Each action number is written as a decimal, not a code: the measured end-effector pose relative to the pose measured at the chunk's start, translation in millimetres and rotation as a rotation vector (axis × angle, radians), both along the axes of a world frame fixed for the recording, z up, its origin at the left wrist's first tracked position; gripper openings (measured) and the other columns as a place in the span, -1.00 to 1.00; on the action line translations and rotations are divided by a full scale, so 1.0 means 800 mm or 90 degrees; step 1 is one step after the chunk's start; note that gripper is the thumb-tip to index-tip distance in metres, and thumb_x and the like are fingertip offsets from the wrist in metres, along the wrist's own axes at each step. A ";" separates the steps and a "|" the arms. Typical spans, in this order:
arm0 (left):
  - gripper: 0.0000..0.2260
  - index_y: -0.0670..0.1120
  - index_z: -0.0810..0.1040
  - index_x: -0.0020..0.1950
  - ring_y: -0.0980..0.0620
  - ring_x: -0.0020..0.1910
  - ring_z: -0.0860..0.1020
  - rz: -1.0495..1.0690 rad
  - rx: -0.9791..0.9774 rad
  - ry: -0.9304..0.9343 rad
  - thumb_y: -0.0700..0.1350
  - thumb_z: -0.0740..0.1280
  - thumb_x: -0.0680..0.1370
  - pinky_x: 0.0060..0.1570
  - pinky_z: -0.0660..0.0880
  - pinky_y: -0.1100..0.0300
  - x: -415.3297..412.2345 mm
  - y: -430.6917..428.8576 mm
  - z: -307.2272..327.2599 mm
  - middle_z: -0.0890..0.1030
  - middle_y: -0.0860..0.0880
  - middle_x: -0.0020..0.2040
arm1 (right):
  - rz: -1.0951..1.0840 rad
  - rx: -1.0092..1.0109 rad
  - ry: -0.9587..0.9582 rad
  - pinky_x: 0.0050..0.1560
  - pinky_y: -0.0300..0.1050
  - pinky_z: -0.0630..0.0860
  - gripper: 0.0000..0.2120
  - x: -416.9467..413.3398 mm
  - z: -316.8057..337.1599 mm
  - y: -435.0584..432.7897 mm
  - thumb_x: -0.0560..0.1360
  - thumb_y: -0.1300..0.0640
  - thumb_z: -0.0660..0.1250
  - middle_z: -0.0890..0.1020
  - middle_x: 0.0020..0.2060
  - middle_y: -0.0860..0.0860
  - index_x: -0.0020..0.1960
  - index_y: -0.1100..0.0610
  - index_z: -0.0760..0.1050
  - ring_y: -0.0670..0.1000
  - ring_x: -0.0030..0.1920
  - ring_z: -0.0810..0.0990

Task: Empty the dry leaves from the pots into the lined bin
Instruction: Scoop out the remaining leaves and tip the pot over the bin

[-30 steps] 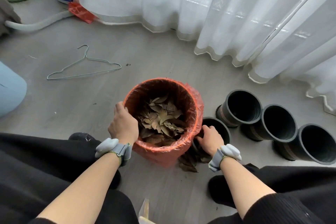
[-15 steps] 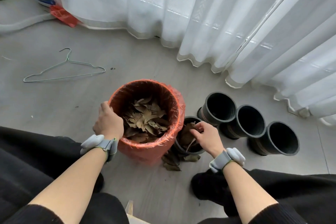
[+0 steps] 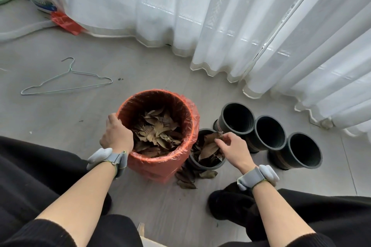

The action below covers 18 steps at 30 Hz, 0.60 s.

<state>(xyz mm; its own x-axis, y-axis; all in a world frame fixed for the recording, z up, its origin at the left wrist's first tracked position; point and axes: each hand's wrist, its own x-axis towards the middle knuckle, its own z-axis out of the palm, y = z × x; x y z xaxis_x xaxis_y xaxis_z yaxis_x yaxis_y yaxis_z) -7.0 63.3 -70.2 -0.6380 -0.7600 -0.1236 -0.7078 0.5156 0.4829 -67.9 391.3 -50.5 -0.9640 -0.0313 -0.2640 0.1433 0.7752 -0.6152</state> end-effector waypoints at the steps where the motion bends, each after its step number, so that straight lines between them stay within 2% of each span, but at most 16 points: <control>1: -0.79 -0.12 0.29 0.27 -0.37 0.04 0.51 0.001 -0.001 0.001 -0.17 0.06 0.64 -0.11 0.31 -0.08 0.000 0.000 0.000 0.47 -0.21 0.23 | -0.013 -0.032 0.002 -0.06 0.02 0.59 -0.84 -0.005 0.006 0.001 0.50 0.03 0.42 0.66 -0.26 0.04 -0.09 0.12 0.55 0.07 -0.20 0.65; 5: -0.79 -0.12 0.29 0.27 -0.36 0.04 0.51 0.000 -0.006 -0.001 -0.17 0.06 0.64 -0.11 0.31 -0.08 0.000 0.000 -0.002 0.47 -0.20 0.24 | -0.041 -0.141 0.024 -0.23 -0.13 0.65 -0.87 -0.024 0.042 0.002 0.51 0.06 0.42 0.68 -0.21 0.13 -0.09 0.10 0.53 0.00 -0.28 0.68; 7: -0.79 -0.12 0.28 0.27 -0.36 0.04 0.51 0.000 -0.006 -0.001 -0.17 0.06 0.64 -0.11 0.30 -0.07 -0.001 0.000 -0.003 0.47 -0.19 0.24 | -0.052 -0.193 0.037 -0.15 0.02 0.68 -0.87 -0.031 0.063 0.000 0.52 0.07 0.42 0.68 -0.19 0.09 -0.06 0.12 0.55 0.06 -0.23 0.70; 9: -0.79 -0.12 0.28 0.27 -0.36 0.04 0.51 0.001 -0.009 0.001 -0.17 0.06 0.64 -0.13 0.28 -0.06 -0.001 0.000 -0.004 0.47 -0.19 0.24 | -0.068 -0.247 0.053 -0.10 0.09 0.67 -0.86 -0.038 0.087 -0.007 0.52 0.07 0.42 0.69 -0.21 0.07 -0.04 0.15 0.55 0.12 -0.22 0.70; 12: -0.80 -0.11 0.29 0.25 -0.36 0.02 0.52 0.003 -0.016 0.004 -0.17 0.07 0.63 -0.14 0.27 -0.05 -0.001 0.000 -0.006 0.48 -0.19 0.22 | -0.069 -0.314 0.084 -0.14 -0.03 0.67 -0.85 -0.044 0.118 -0.031 0.52 0.07 0.41 0.68 -0.22 0.02 -0.02 0.15 0.55 0.09 -0.23 0.70; 15: -0.81 -0.11 0.29 0.23 -0.35 -0.02 0.53 -0.001 -0.022 0.005 -0.18 0.07 0.62 -0.17 0.27 -0.05 -0.001 0.000 -0.009 0.49 -0.19 0.19 | -0.006 -0.347 0.085 -0.21 -0.15 0.64 -0.90 -0.039 0.130 -0.076 0.52 0.07 0.41 0.68 -0.18 0.01 -0.03 0.08 0.55 0.03 -0.23 0.70; 18: -0.82 -0.11 0.29 0.22 -0.35 -0.03 0.53 0.001 -0.025 0.004 -0.18 0.07 0.63 -0.19 0.26 -0.05 -0.001 0.000 -0.011 0.50 -0.19 0.17 | 0.090 -0.297 0.061 -0.18 -0.18 0.62 -0.82 -0.026 0.116 -0.127 0.52 0.01 0.40 0.67 -0.14 -0.04 0.06 0.06 0.54 -0.07 -0.20 0.67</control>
